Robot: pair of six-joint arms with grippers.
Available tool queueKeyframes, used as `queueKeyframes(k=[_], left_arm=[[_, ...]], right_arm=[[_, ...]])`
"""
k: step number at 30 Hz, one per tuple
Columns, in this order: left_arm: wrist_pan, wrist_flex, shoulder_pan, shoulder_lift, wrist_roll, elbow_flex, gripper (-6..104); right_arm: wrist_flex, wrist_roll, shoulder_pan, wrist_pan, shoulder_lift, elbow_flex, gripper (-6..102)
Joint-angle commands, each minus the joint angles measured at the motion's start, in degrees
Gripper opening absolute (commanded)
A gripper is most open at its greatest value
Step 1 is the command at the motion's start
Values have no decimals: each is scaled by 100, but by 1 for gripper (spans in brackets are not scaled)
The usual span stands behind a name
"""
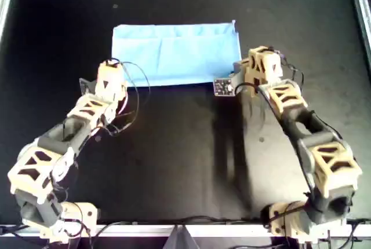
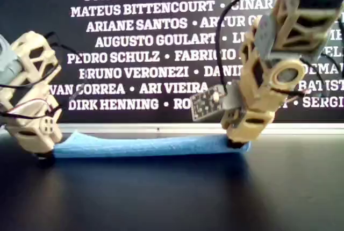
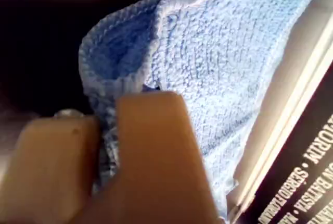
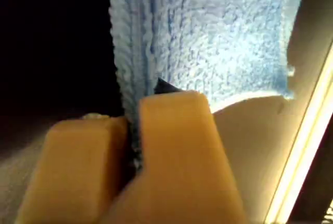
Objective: Fold a cloth
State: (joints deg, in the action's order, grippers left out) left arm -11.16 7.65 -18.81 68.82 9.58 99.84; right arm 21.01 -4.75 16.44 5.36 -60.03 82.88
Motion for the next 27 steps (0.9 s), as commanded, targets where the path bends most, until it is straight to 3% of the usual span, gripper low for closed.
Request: queueKeyframes(k=[1, 9, 22, 27], left_arm=[[-35, -26, -62, 633, -26, 97, -1], [-35, -26, -272, 1266, -35, 747, -1], [-26, -26, -290, 2927, -35, 2276, -1], [-26, -26, -554, 3313, -35, 2751, -1]], right_arm=[[-105, 9, -9, -35, -1020, 220, 2], [-105, 18, -26, -35, -1907, 1441, 2], [-105, 18, -9, -35, -2936, 2461, 2], [-105, -44, 0, -35, -3190, 2848, 2]])
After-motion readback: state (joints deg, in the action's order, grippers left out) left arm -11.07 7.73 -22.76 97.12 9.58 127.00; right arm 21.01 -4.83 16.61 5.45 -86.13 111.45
